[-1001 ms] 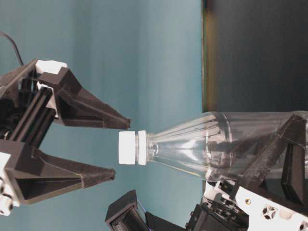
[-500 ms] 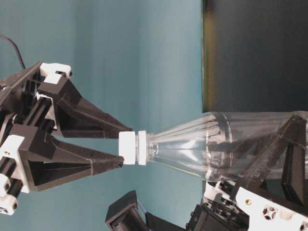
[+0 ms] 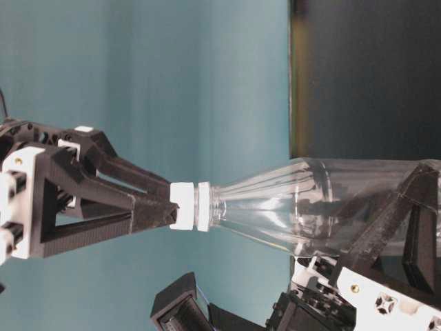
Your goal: Open the bottle cap by holding the bottle with the left arm and twisting the cap with the right arm.
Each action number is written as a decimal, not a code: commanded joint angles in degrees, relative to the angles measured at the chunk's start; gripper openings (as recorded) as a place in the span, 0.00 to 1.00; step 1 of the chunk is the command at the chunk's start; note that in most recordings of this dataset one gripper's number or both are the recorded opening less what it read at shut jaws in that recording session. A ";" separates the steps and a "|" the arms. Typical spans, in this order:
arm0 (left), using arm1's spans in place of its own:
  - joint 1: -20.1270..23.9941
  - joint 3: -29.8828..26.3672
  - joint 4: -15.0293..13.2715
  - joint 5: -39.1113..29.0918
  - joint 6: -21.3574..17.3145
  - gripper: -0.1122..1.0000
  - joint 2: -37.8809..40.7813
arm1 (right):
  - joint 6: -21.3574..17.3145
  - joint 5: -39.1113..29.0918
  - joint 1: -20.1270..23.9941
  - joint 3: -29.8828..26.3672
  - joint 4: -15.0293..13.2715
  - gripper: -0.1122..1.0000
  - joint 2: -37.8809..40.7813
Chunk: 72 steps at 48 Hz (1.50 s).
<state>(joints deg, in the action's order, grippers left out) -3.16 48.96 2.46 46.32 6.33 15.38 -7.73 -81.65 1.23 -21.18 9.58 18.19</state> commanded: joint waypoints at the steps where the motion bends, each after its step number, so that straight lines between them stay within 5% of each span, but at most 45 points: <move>1: -0.09 -0.18 0.09 0.09 0.09 0.83 -0.26 | 5.36 -0.44 -0.35 -1.05 -0.09 0.44 0.18; 20: 0.09 -0.26 0.09 -1.93 0.18 0.83 -0.18 | 33.13 -0.97 -0.79 -1.76 -0.09 0.44 0.44; 28: 0.00 -0.44 0.09 -1.93 0.18 0.83 -0.18 | 39.90 -0.88 -0.79 -1.58 0.00 0.44 0.44; 66: 0.00 -0.70 0.18 -2.64 0.44 0.83 -0.18 | 40.34 5.45 -0.44 2.64 -3.78 0.44 -1.32; 72: -0.09 -0.70 0.09 -2.81 0.44 0.83 -0.09 | 39.73 6.15 -0.09 2.64 -3.96 0.64 -1.49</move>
<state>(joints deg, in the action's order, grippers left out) -2.99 48.78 2.37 43.59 6.59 15.38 32.26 -76.03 1.32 -18.28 5.89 17.23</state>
